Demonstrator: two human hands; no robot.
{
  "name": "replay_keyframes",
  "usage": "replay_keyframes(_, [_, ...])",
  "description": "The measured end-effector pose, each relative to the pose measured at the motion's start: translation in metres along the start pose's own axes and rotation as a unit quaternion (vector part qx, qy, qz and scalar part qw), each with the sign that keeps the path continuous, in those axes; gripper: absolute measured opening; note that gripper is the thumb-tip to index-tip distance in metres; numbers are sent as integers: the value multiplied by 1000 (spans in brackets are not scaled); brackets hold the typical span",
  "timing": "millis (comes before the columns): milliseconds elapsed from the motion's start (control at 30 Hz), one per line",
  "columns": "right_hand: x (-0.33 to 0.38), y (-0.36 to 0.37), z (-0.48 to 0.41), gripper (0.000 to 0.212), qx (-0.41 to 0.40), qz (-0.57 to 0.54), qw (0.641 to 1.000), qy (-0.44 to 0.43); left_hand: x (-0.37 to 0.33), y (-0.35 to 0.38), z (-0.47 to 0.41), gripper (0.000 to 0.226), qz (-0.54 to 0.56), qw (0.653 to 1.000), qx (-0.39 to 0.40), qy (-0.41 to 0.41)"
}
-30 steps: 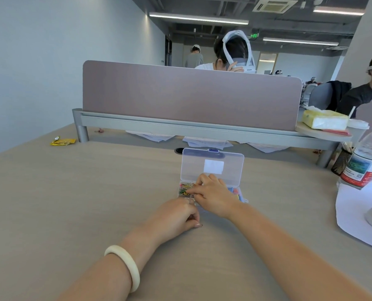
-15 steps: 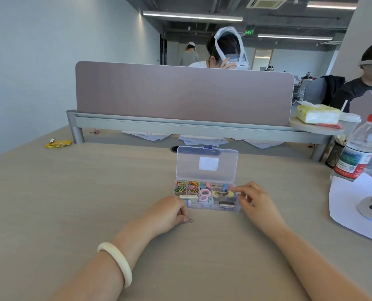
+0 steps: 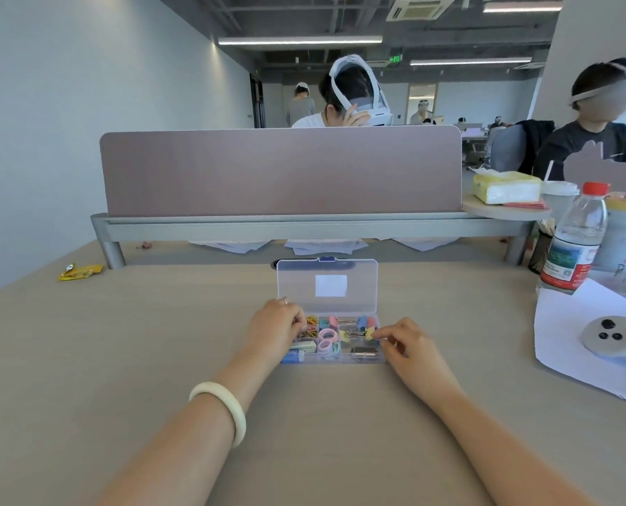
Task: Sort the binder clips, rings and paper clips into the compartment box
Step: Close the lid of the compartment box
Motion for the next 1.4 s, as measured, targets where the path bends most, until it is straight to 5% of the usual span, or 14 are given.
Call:
replay_keyframes(200, [-4,-1,-4,23,3,-10,1000,5,14,-6,7,16,58,997,-42,4])
replay_keyframes(367, [-9,-10,-15,27,-50,-93,993,60,42,-19,16,23,162,976,-124,-72])
replay_keyframes(633, [13,-18,-66,60,38,-206,974,82,22,-24,-17,57,389,919,-15,-53])
replay_keyframes(800, [17,-23,-69,50,-12,-186,981,55,20,-34,-22,55,316,946,-51,-48])
replay_keyframes(1033, [16,-22,-41,17,-10,-61,998,-31,21,-38,14,25,151,984,-81,50])
replay_keyframes(1400, [-1,-3,2,19,33,92,991,-95,35,-6,44,14,17,990,-56,128])
Point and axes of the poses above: each hand's wrist, its own z-axis away from the middle knuckle, its own y-axis out of the palm, x = y × z, the point moved 5 cm from there along -z, towards the middle knuckle, and after that the axes turned 7 degrees about x, right-handed, at the moved point
